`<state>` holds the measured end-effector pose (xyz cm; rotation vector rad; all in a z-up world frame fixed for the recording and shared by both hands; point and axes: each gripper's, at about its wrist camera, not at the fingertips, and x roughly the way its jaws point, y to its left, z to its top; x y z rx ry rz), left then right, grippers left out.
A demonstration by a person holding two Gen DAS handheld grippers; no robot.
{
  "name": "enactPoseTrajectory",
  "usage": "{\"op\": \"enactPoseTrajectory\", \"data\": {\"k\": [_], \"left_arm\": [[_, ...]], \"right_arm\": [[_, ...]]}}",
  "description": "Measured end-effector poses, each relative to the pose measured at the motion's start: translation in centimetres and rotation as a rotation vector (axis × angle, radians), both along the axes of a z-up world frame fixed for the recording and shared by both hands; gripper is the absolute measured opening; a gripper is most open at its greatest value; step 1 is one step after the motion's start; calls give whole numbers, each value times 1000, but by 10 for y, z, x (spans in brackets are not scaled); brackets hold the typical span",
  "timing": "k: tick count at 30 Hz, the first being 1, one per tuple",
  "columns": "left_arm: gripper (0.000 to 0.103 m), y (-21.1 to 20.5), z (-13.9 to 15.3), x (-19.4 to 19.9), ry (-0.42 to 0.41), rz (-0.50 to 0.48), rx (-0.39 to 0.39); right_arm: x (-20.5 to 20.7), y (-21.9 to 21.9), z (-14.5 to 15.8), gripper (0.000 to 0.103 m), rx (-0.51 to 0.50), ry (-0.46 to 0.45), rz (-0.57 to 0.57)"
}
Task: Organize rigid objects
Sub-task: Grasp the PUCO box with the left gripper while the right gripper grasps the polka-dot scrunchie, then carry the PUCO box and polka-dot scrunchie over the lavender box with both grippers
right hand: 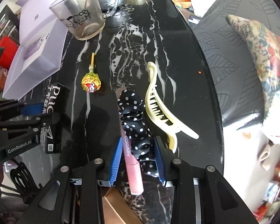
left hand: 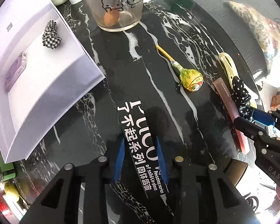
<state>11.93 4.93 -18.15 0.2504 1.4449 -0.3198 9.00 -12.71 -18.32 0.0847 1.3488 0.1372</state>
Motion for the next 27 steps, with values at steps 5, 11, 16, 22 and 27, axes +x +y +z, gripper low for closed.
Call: {"op": "enactPoseTrajectory", "data": {"k": [5,11,16,22,27], "left_arm": [[25,18,-1,9,18,37,-54],[25,30,-3,5,36,52,-80],[25,35,4,2,30,42,-91],[25,36,22,-4,11,45,-105],[25,44,36,-7,-10,79,-110]], "right_arm": [[-7,-4,6,20,34,-32,-28],[-16,-13,9,17,83,-29,-99],[-21,-9,17,17,89,-37,-100],[-26,-6,27,16,102,-48,-94],[-32,4,39,16,101,-62,-55]]}}
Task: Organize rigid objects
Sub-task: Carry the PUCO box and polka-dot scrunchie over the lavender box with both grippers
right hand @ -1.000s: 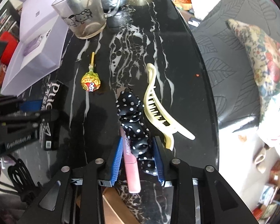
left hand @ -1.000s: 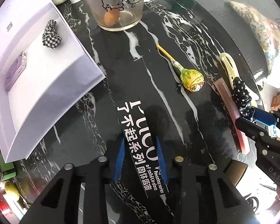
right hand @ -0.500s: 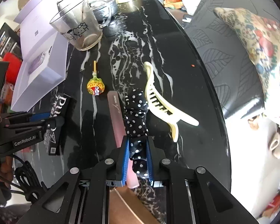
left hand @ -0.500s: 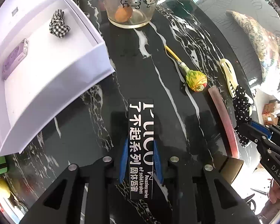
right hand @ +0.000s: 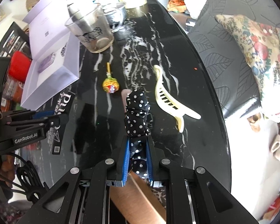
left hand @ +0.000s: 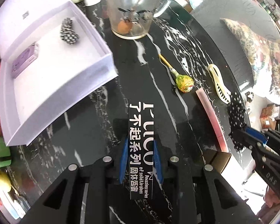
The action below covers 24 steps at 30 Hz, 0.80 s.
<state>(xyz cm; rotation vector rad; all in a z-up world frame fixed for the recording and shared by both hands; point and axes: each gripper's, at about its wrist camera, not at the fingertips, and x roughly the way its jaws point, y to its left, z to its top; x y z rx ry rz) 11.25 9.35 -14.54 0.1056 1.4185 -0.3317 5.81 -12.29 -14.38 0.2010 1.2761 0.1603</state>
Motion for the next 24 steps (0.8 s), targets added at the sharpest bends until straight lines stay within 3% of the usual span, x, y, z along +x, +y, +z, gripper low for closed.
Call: {"op": "enactPoseTrajectory", "data": {"k": [9,24], "left_arm": [[25,31,25,-22,-41,99,-12],[25,81,39,-52,-73,294,-3]], "right_arm": [[-9,32,24,17,13,-49,109],[-13,80,34,17,34,-90,294]]}}
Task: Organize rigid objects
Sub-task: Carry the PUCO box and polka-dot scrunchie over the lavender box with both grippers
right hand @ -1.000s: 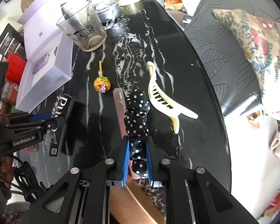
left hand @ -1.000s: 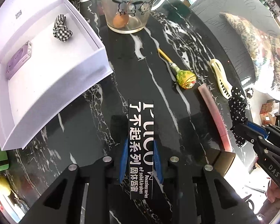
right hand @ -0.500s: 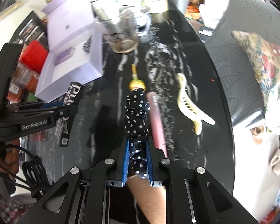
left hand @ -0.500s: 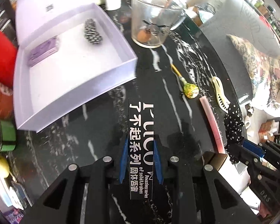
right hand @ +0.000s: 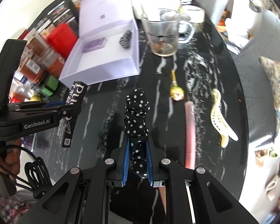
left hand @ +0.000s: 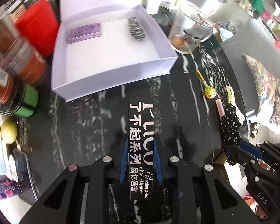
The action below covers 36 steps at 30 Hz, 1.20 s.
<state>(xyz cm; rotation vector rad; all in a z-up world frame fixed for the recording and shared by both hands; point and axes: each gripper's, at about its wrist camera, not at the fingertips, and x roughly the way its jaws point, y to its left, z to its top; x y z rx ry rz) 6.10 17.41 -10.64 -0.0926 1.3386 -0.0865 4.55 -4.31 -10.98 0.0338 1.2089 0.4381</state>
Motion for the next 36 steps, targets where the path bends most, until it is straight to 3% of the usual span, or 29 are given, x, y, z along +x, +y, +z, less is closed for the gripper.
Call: {"op": "enactPoseTrajectory", "data": {"k": [18,36], "left_arm": [[25,55,6,-32,-10,148,11],[25,87,7,-17,-39,132,-23]], "right_arm": [[-7,64,-3,17,28,-2,188],[0,110,0,17,-15,-27,204]]}}
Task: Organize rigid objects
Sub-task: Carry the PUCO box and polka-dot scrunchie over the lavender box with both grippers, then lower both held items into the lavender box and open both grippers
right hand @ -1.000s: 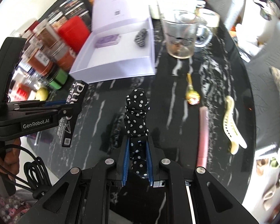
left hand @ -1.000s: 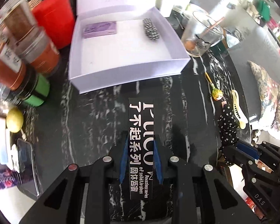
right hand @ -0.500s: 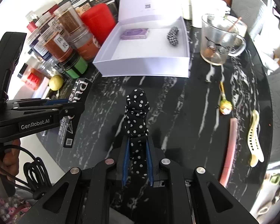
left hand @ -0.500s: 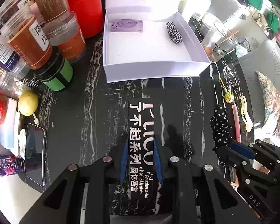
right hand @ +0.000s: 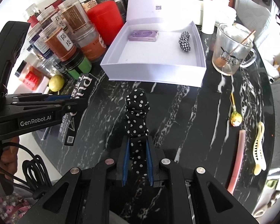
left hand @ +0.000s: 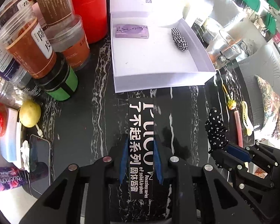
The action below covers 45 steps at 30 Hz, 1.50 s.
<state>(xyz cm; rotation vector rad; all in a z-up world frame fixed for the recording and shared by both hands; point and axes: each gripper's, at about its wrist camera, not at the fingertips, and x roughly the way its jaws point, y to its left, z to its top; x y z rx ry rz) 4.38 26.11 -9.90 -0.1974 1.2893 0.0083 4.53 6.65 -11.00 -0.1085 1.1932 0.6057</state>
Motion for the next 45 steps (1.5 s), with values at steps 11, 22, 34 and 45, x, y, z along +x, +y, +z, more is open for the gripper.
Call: {"op": "enactPoseTrajectory", "data": {"k": [11,22,34,45], "left_arm": [[25,9,3,34,-15,-33,-35],[25,5,16,73,-38,-96,-34],[25,6,28,107,-85,-116,-9],[25,14,18,147,-85,-92,-10]], "right_arm": [[28,9,5,17,-16,0,-27],[62,15,10,17,-34,-13,-54],[98,20,14,16,-12,-2,-64],[134,29,11,17,-46,-25,-61]]}}
